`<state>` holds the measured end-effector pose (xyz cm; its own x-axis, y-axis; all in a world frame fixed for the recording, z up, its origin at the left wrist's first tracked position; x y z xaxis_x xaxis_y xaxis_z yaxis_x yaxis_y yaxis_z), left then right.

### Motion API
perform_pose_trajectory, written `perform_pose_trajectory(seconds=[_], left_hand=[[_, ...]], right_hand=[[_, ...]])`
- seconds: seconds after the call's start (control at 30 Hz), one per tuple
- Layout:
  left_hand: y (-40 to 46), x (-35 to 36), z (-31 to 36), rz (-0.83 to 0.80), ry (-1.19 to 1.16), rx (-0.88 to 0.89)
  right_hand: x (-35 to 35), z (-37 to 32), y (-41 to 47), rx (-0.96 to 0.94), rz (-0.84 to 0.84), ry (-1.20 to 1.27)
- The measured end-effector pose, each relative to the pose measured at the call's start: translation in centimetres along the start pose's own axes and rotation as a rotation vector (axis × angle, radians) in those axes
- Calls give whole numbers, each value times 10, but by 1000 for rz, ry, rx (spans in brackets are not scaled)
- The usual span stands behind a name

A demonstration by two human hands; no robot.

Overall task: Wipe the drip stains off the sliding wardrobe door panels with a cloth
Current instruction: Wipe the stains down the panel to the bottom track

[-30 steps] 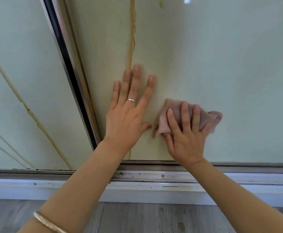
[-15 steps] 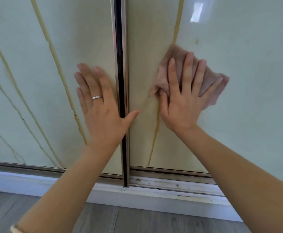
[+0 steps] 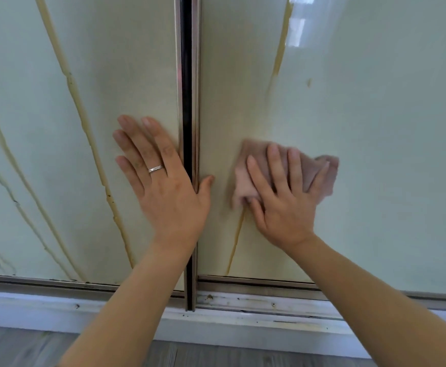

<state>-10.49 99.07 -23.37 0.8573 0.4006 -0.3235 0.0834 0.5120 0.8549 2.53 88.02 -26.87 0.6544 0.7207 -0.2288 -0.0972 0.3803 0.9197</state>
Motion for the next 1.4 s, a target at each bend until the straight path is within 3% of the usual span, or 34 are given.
perform_pose_trajectory(seconds=[0.1, 0.23, 0.37, 0.47, 0.63, 0.8, 0.87, 1.03, 1.23, 1.3, 1.4], left_hand=[[1, -1, -3, -7, -9, -11], [1, 1, -4, -11, -14, -19], [1, 0, -4, -8, -8, -19], [2, -1, -5, -3, -2, -19], [1, 1, -5, -2, -21, -20], [1, 0, -5, -5, -14, -22], [2, -1, -5, -2, -17, -17], [2, 0, -5, 3, -25, -20], [3, -1, -5, -10, -13, -21], [2, -1, -5, -10, -15, -20], [3, -1, -5, -9, -20, -22]], right_hand=[[-4, 7, 22, -48, 36, 0], [-9, 13, 59, 113, 141, -14], [5, -2, -9, 15, 14, 8], [3, -1, -9, -30, 7, 12], [-5, 5, 45, 160, 153, 6], [8, -13, -28, -20, -6, 23], [5, -11, -13, -65, 7, 17], [-5, 2, 46, 125, 144, 21], [11, -17, -35, -45, -41, 38], [3, -11, -6, -41, 14, 50], [-11, 7, 52, 122, 156, 60]])
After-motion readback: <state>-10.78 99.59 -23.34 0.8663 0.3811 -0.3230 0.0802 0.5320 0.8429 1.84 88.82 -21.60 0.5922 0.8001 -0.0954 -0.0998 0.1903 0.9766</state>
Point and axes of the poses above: each hand's wrist, its own y-axis towards the middle knuckle, its own x-axis out of the palm, z = x × y, the point moved 10 cm from there along y, towards the middle knuckle, and after that the axes turned 4 degrees about z, right-handed, at the moved point
